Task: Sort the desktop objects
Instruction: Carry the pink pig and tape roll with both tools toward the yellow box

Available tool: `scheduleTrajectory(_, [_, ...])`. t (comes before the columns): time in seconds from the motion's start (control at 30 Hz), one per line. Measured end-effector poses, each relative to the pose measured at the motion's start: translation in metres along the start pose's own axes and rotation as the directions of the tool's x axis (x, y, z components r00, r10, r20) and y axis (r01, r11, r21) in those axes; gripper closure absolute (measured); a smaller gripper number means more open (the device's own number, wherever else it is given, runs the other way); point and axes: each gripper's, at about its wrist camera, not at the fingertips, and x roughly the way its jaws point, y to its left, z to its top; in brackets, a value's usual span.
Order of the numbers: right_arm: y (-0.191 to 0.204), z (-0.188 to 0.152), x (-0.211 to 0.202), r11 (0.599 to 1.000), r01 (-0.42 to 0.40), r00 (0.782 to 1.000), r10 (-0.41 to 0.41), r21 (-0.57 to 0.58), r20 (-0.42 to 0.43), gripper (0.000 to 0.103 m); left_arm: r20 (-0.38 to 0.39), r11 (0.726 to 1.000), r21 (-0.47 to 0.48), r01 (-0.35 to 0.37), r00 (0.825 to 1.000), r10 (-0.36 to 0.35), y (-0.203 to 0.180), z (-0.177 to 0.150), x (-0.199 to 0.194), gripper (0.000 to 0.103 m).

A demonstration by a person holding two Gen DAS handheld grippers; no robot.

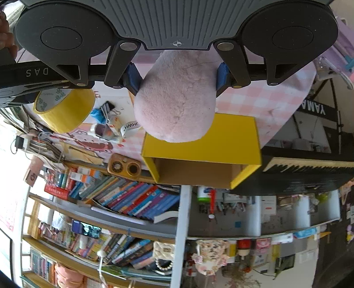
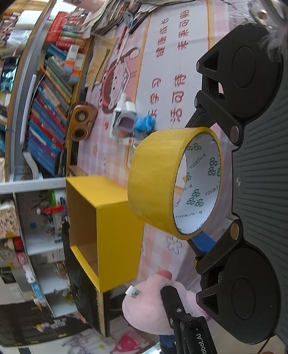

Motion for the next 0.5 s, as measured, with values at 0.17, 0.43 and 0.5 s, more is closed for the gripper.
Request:
scheduleTrajectory(0.17, [0.01,0.002,0.004,1.0,-0.026,1.0,0.026,-0.013,-0.006,0.011,0.002,1.0,-0.008,-0.015,1.0,0.015,0.008,-0.001,-0.004,0.038])
scheduleTrajectory(0.43, [0.02,0.003,0.009,0.999,-0.046,0.999,0.046,-0.029,-0.018,0.011,-0.003,1.0,-0.009,-0.019,1.0,0.019,0.015,0.0,-0.003,0.038])
scheduleTrajectory(0.5, [0.023,0.004,0.011,0.998,-0.052,0.998,0.051,-0.036,-0.022,0.011,-0.004,1.0,-0.013,-0.021,1.0,0.021,0.017,0.0,-0.004,0.038])
